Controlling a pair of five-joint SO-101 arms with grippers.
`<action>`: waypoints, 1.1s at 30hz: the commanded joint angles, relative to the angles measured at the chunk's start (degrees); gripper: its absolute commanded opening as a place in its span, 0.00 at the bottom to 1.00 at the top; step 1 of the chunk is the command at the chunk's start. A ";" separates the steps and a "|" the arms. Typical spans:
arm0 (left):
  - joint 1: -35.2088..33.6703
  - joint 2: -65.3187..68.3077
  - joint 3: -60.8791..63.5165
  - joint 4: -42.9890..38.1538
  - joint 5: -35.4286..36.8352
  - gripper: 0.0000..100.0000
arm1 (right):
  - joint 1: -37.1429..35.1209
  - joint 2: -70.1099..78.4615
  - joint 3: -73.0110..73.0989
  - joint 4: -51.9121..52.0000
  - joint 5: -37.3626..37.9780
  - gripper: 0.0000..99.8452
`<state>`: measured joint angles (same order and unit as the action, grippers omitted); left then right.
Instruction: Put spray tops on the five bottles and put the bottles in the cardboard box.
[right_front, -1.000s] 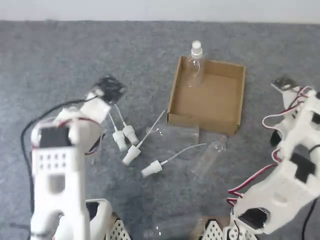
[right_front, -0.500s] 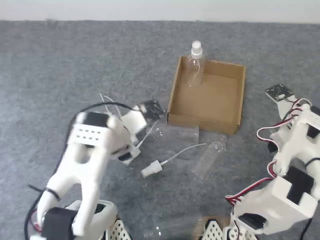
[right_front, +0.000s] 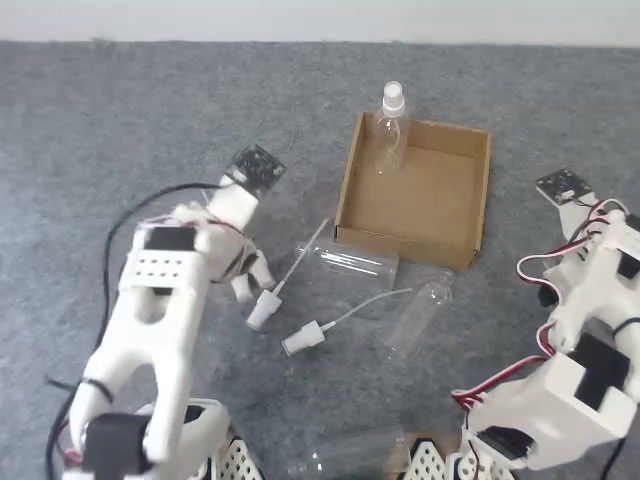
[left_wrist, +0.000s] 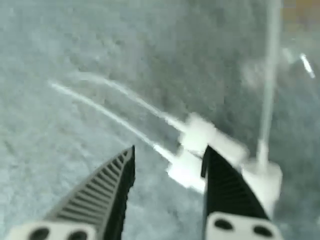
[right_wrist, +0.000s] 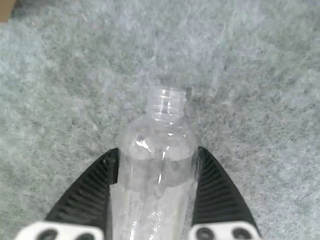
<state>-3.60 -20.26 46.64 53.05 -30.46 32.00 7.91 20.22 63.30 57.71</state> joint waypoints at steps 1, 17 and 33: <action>-0.79 4.40 -6.55 -0.97 0.88 0.20 | 1.10 -2.59 0.26 -0.04 0.44 0.02; -4.31 27.08 -15.08 -15.74 5.80 0.20 | 1.10 -2.59 1.76 -0.22 0.44 0.02; -17.14 10.81 -0.57 -15.30 2.02 0.20 | 1.10 -2.59 1.76 -0.13 0.44 0.02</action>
<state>-18.46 -1.54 43.65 38.29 -28.44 32.35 7.38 21.45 63.12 57.71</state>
